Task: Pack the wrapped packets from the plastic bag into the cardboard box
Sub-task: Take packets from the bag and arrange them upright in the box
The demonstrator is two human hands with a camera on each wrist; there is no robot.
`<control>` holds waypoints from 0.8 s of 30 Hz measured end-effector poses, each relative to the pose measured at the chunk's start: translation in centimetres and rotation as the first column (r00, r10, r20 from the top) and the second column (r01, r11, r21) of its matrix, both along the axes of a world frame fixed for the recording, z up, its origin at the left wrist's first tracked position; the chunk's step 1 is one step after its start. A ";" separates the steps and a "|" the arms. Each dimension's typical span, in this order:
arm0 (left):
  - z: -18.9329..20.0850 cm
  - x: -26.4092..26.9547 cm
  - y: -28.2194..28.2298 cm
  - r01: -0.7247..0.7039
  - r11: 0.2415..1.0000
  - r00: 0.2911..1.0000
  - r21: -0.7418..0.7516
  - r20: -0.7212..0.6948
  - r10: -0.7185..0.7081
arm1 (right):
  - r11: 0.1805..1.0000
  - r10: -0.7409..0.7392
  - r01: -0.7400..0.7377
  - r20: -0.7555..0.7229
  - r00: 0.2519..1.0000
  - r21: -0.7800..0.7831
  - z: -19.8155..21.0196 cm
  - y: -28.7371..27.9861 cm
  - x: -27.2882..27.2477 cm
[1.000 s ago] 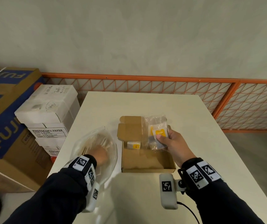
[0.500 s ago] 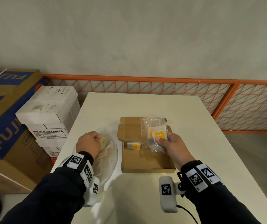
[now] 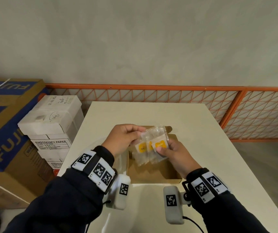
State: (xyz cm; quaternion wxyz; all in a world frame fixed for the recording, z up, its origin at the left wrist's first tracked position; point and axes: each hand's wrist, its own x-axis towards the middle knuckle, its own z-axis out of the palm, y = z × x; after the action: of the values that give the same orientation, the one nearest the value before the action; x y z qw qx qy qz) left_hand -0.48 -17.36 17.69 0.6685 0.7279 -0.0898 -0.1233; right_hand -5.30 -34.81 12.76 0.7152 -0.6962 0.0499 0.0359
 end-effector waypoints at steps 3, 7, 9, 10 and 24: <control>1.0 -0.7 -0.9 0.049 0.980 0.989 -0.194 -0.129 -0.075 | 0.997 -0.002 0.001 0.017 1.000 0.077 0.2 -0.1 0.0; 0.7 -1.4 -1.3 0.059 0.910 0.953 -0.410 -0.247 -0.173 | 0.987 -0.076 0.065 0.065 0.995 0.147 0.7 -0.3 -0.1; -0.1 -1.7 -1.6 0.117 0.933 0.934 -0.340 -0.281 -0.219 | 0.982 -0.101 0.089 0.067 0.993 0.170 0.9 -0.3 -0.2; -0.5 -1.9 -1.7 0.166 0.945 0.923 -0.282 -0.292 -0.250 | 0.982 -0.101 0.089 0.063 0.993 0.165 1.1 -0.3 -0.3; -0.9 -2.0 -2.6 -0.064 0.973 0.924 -0.221 -0.381 -0.026 | 0.828 -0.458 0.492 0.183 0.870 -0.268 2.2 -1.5 0.2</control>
State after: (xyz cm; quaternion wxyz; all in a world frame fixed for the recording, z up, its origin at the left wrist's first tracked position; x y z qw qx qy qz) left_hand -2.44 -19.96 16.78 0.7539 0.6088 0.0353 -0.2444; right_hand -5.06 -36.29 14.98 0.5866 -0.7647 0.1870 -0.1901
